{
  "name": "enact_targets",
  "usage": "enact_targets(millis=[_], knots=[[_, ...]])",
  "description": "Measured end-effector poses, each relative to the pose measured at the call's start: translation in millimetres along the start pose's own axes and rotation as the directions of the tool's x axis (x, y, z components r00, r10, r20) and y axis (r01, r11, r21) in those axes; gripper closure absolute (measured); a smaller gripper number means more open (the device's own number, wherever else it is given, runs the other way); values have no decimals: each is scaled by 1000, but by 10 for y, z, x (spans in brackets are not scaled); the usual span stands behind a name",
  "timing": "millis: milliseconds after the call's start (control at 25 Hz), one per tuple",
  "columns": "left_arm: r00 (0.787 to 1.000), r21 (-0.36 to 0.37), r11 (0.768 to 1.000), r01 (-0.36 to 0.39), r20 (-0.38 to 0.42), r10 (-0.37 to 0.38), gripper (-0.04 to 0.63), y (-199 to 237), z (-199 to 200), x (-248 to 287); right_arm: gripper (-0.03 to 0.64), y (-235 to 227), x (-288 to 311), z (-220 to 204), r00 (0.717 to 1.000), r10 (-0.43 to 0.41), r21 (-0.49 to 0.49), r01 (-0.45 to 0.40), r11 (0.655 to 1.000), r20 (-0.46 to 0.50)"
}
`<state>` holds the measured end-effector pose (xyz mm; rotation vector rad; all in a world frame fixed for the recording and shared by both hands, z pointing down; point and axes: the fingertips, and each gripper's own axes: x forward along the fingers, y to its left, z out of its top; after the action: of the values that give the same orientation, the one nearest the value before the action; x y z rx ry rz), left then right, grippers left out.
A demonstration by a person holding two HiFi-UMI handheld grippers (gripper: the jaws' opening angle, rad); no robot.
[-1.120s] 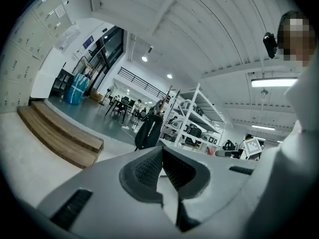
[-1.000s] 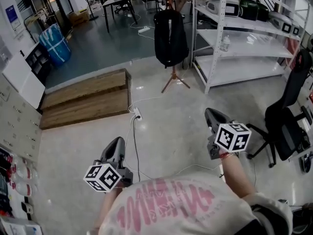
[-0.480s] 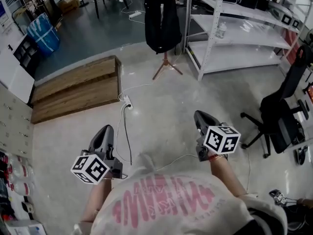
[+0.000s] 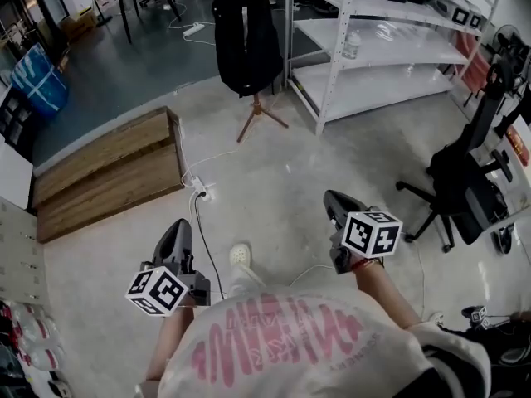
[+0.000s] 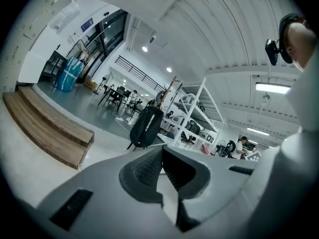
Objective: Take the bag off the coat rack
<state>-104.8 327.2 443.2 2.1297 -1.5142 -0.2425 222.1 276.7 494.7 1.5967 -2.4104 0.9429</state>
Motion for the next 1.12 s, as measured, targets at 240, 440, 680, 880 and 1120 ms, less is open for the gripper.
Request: enact_targets(millis=[240,440,680,880,1120], knots=[[999,-13,999,32,-23,-32,592,425,387,666,611,217,827,275,1000,5,23,-4,1000,-31],[997,31,997,75,11,-75,592,733,953,1178,611,451,1446,671,1000,11,14,-11,1000,-14],[993,44,993,111,21,-112,592,1118,1436,1673,611,763,2022,1158,998,29,13,-30,999,51],[986,70,985,156,42,-159,592,1341,1802,2040,611,914,2399,1472,994,25,8,-26,1000,108],[982,65,982,177,58,-180,592,1634,2059,2357,611,1012,2772,1644,992,12,3,-12,1000,124]])
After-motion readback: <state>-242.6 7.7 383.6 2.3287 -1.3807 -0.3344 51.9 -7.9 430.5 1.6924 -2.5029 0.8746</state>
